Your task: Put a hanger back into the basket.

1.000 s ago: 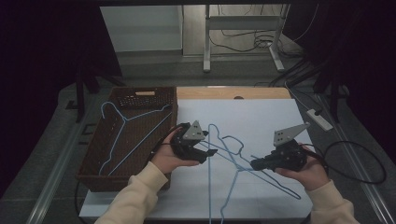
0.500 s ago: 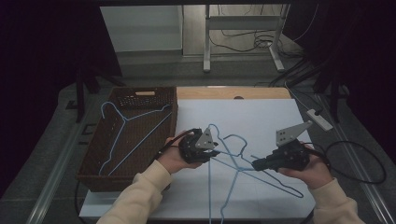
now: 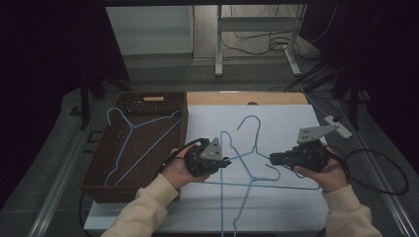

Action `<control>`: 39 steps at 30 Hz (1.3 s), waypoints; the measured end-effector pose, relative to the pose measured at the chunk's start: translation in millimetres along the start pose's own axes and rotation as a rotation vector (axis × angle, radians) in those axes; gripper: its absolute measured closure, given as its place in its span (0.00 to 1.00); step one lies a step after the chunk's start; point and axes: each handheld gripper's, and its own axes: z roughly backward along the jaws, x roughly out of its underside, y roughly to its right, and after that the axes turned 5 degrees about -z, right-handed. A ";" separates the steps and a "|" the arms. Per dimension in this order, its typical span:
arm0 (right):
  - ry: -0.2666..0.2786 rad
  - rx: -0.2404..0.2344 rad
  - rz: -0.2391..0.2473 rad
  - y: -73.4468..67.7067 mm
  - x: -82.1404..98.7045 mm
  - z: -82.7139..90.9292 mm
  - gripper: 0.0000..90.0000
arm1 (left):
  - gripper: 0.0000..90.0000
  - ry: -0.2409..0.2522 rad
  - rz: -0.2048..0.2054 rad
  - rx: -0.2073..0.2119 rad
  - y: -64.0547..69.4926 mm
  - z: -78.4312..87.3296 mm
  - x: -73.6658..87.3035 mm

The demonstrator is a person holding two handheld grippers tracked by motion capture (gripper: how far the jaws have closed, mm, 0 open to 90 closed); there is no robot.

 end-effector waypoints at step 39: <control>0.183 0.166 -0.075 5.2 44.6 -10.8 0.48 | 0.96 0.201 0.363 -0.268 -29.0 108.3 41.3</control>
